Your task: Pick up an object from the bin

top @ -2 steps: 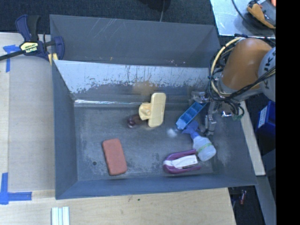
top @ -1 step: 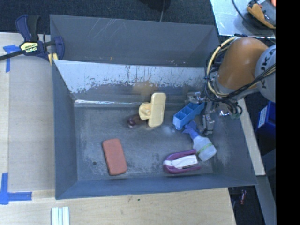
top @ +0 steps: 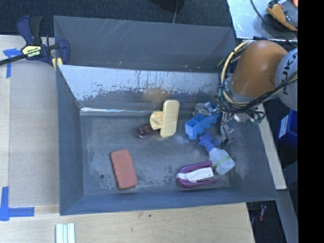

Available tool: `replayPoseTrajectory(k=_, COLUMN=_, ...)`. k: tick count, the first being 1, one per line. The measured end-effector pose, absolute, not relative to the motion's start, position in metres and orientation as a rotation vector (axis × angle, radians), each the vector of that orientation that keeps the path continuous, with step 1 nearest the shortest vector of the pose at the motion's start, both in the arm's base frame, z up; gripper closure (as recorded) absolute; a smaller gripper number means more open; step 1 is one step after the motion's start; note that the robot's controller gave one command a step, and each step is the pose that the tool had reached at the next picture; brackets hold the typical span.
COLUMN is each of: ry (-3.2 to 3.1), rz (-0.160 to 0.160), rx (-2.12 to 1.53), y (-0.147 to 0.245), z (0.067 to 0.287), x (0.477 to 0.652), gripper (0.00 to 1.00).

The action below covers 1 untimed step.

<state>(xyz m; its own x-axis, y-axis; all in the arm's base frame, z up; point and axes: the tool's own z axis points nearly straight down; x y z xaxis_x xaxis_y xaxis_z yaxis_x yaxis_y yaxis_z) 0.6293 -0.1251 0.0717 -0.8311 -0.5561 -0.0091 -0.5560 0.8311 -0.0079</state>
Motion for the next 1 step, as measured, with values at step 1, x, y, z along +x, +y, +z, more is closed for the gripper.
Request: replayPoseTrajectory(k=1, ry=2.873, rz=-0.009, rx=-1.249, y=-0.0697, z=0.0721, x=0.6236, gripper=0.0)
